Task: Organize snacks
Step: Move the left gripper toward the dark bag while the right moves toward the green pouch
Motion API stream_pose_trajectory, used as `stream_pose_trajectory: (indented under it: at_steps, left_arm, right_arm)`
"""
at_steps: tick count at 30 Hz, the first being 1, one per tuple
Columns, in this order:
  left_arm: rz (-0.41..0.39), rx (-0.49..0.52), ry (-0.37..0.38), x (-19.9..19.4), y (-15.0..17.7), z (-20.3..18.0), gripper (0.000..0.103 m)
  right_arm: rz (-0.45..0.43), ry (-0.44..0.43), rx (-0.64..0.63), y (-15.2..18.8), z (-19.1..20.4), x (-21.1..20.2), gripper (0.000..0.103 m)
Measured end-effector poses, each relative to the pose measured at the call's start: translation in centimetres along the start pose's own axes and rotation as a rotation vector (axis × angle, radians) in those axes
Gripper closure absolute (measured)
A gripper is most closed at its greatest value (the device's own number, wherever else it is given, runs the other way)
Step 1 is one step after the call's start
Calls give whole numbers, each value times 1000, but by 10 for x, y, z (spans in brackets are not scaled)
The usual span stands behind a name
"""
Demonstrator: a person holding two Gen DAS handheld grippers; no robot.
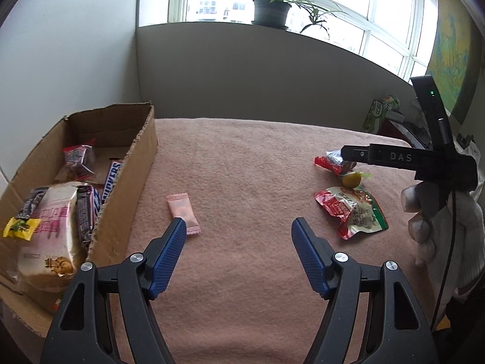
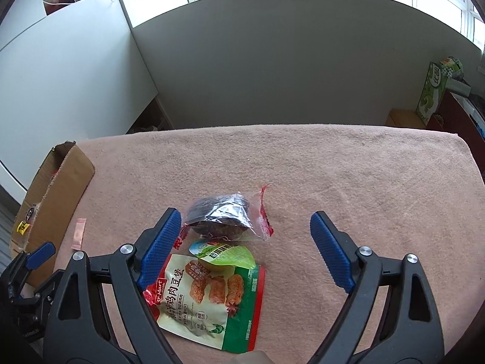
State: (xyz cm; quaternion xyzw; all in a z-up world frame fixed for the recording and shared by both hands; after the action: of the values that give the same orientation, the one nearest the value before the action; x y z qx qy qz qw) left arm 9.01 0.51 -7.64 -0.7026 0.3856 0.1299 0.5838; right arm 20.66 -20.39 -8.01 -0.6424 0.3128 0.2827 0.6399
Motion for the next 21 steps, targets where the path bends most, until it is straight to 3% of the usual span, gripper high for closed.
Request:
stream_pose_trajectory:
  at_steps: [4,9,14,17,21]
  left_arm:
    - [23,-31,42,5,-1,7,31]
    - [34,3,72,12,-5,-10,31]
    - [60,30,91,22,-4,-29,31]
    - [60,46,95,26,-5,-37,31]
    - [48,23,100,27,-12,-35,31]
  right_arm:
    - [33,-37,31,1,-14,3,13]
    - [93,-110,38,7,-12,14,13]
    - [85,-78,-32,13,5,15,14]
    - [99,-35,-71,18,11,21,25]
    - [88,-8,-87,20,13,20,26]
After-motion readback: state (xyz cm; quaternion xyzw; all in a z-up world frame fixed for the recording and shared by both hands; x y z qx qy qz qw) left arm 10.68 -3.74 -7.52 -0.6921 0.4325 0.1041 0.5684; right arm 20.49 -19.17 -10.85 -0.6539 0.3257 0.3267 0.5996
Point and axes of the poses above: each gripper's, at about its wrist camera, not at the fingertips, and x roughly the way its jaws point, z to its left, y to its underside, the point moved 3 cm from there along x, roughly the way its jaws point, and after that the axes turned 15 degrees about y, right-handed, at the moved point
